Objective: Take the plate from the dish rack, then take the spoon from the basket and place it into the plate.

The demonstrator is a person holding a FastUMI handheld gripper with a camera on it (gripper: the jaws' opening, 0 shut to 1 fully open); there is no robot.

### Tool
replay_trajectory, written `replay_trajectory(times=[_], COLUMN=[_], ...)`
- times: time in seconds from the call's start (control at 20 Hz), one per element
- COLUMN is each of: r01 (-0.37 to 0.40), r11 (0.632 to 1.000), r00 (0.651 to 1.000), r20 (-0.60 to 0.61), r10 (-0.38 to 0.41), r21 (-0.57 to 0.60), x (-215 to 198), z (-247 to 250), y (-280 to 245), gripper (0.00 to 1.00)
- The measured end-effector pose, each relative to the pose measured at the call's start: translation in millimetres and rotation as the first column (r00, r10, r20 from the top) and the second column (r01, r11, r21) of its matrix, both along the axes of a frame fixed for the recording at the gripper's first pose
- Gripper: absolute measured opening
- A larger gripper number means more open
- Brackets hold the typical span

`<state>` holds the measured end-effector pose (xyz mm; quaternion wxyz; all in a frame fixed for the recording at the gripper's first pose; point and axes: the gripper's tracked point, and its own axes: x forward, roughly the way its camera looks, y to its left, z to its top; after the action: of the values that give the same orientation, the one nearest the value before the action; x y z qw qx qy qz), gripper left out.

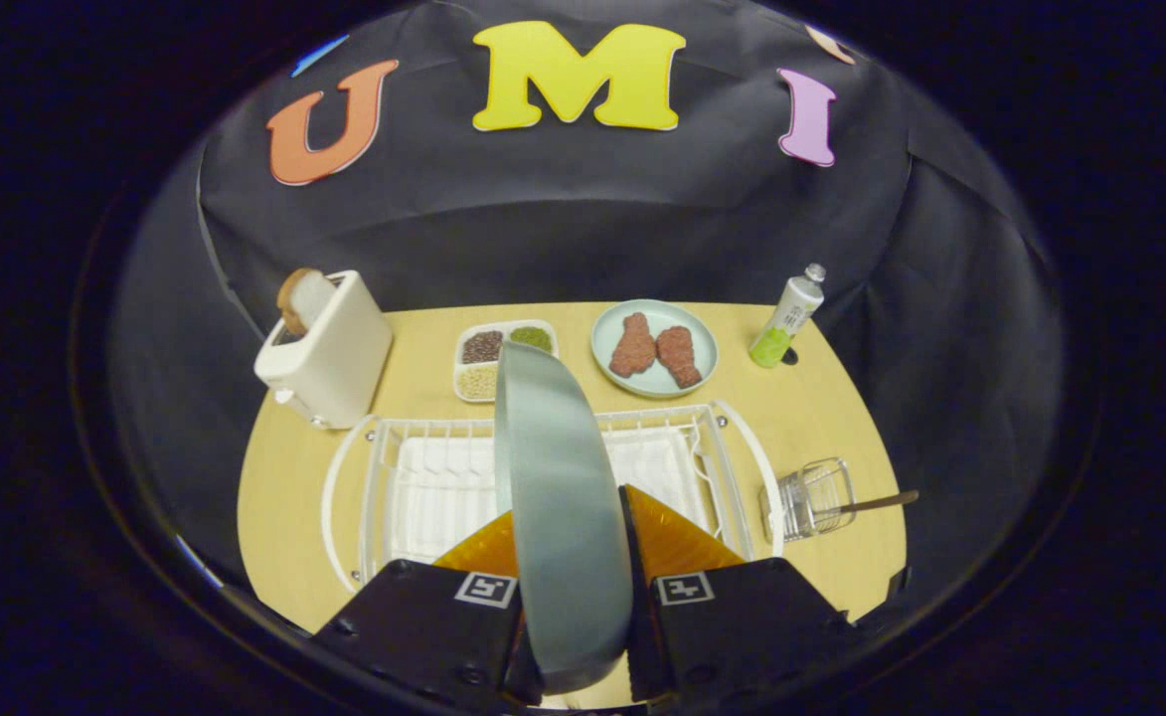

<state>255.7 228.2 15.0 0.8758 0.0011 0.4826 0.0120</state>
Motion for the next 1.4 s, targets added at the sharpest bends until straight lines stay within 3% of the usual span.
replay_trajectory(times=[0.25,0.45,0.7,1.0,1.2,1.3,1.4], r01=[-0.077,-0.097,-0.119,0.046,0.114,0.119,0.111], r11=[0.991,0.974,0.947,0.877,0.792,0.782,0.801], r00=[0.997,0.995,0.992,0.985,0.978,0.976,0.974], r20=[0.026,0.024,0.004,-0.167,-0.21,-0.215,-0.224], r10=[0.074,0.094,0.123,0.04,0.019,0.02,0.03], r21=[0.109,0.203,0.297,0.478,0.6,0.612,0.589], x=[-70,-127,-177,-195,-193,-192,-190], z=[-3,-18,-72,-165,-188,-194,-205], y=[-22,-47,-71,-95,-100,-105,-111], gripper=[0.37,0.37,0.37,0.37,0.36,0.37,0.39])
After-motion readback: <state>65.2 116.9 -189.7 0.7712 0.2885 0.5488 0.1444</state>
